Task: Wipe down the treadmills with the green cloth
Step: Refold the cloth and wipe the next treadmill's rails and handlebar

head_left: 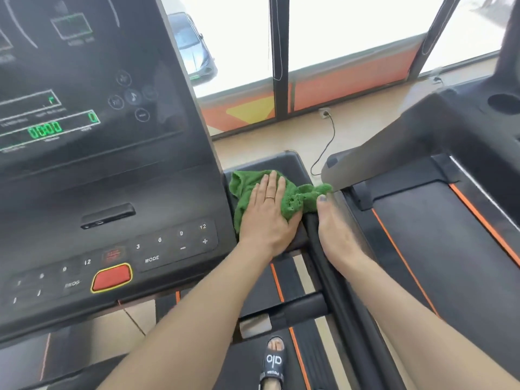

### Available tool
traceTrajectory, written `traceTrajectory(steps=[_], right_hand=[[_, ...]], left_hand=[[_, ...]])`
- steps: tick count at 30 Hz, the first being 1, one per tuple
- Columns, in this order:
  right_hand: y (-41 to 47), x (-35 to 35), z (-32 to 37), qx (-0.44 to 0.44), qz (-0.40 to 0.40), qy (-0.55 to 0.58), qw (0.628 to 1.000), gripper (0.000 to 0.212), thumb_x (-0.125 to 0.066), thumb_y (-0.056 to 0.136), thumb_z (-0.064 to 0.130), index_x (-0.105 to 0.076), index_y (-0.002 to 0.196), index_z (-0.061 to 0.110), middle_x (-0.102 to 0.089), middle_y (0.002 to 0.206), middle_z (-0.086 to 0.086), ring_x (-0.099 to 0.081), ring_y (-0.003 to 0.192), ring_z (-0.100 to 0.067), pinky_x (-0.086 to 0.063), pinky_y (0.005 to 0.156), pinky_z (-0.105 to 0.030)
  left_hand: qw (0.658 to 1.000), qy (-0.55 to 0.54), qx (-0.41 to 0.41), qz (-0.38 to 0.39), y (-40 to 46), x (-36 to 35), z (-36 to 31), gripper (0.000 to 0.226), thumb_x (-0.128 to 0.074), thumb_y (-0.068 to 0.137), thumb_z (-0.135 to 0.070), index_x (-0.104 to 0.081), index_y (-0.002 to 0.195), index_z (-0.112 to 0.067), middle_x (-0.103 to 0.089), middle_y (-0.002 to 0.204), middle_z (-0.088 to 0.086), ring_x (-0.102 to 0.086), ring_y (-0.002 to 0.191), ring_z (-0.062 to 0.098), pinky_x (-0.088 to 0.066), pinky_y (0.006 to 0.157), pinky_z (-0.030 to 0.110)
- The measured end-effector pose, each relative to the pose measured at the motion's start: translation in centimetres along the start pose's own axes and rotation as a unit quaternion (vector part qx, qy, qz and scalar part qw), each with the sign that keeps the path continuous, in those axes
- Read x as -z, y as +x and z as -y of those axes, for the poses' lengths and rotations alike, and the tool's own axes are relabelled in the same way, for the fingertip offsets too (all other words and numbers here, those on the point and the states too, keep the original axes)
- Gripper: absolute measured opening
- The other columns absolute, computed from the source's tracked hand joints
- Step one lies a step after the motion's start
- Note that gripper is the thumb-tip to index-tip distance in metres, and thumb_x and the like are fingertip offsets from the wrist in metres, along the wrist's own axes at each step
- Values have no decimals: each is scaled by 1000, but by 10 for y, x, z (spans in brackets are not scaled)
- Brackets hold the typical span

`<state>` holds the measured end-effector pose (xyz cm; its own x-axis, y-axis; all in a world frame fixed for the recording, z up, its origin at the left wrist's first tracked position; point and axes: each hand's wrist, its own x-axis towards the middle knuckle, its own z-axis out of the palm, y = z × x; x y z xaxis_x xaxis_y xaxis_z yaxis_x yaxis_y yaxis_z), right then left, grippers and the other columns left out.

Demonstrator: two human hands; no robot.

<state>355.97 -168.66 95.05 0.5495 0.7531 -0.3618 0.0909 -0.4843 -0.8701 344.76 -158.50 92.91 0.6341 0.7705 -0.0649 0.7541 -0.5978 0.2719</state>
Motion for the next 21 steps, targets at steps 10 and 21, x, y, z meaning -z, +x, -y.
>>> traceTrajectory(steps=[10,21], right_hand=[[7,-16,-4,-15,-43,-152,987,61,-11,103,56,-11,160,34,-16,165,16,-20,151,-11,-21,117,-38],[5,-18,-6,-19,-68,-145,987,69,-7,96,68,-16,158,40,-22,162,21,-29,148,-11,-30,112,-42]], left_hand=[[998,-22,19,59,40,26,11,73,-23,103,-55,-3,163,-18,4,170,-1,8,155,12,7,126,32],[998,24,57,6,14,16,15,80,-19,94,-53,-8,162,-12,0,170,4,-1,156,18,1,126,32]])
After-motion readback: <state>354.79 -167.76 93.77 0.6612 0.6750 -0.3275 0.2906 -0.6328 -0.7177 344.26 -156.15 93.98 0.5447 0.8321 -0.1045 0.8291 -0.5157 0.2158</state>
